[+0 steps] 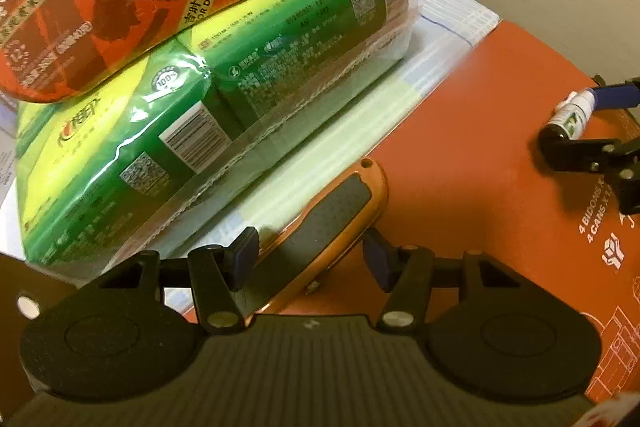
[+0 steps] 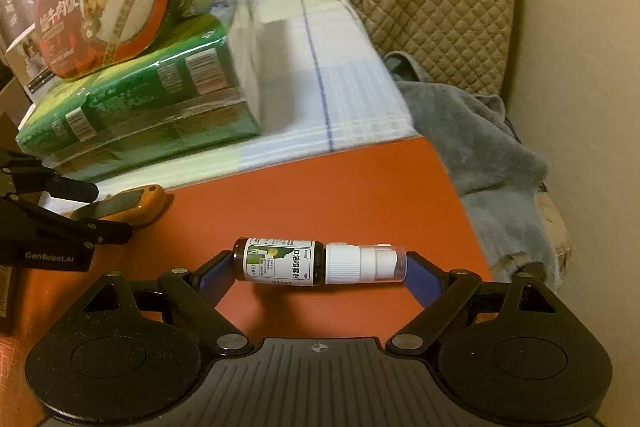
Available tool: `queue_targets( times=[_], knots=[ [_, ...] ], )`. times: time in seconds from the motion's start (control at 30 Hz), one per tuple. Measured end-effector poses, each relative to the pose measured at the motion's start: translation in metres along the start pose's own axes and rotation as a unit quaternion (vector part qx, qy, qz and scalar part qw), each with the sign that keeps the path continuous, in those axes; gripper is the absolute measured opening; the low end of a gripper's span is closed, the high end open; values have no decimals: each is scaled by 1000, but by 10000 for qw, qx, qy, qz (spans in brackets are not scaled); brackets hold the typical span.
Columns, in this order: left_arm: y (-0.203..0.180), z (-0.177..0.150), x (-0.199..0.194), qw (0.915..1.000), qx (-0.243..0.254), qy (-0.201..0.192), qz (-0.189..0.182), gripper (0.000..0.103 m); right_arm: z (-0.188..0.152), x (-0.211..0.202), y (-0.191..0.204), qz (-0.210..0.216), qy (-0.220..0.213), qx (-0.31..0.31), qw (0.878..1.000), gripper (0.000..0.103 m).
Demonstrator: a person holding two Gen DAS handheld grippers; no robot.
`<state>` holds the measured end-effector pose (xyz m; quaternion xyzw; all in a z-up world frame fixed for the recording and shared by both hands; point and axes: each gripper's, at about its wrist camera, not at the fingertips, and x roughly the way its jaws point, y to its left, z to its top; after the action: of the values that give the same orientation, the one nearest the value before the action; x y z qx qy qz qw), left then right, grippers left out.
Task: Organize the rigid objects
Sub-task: 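Grasp the white spray bottle with the right tool while the left tool grasps the orange knife, then carry the spray bottle with the right tool while the left tool carries the knife to the brown box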
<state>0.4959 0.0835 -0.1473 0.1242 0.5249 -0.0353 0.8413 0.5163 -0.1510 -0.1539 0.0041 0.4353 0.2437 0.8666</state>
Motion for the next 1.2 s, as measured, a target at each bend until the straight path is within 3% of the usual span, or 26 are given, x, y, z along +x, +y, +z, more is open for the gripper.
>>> queue_targets(
  times=[0.17, 0.43, 0.67, 0.77, 0.9, 1.2],
  knots=[
    [10, -5, -2, 9995, 43, 29, -324, 53, -10, -8, -2, -4, 54, 98, 9999, 86],
    [-8, -11, -11, 9995, 63, 147, -290, 47, -25, -18, 5, 86, 86, 75, 9999, 86],
    [2, -9, -5, 9969, -648, 202, -409, 47, -29, -24, 9, 89, 39, 50, 9999, 86],
    [-3, -7, -5, 9979, -503, 135, -382, 46, -30, -25, 9, 50, 6, 36, 10000, 86],
    [-6, -7, -8, 9985, -459, 160, -261, 31, -29, -32, 9, 53, -90, 67, 9999, 86],
    [-34, -21, -19, 9976, -622, 258, -143, 30, -31, -46, 15, 225, -200, -49, 9995, 86]
  ],
)
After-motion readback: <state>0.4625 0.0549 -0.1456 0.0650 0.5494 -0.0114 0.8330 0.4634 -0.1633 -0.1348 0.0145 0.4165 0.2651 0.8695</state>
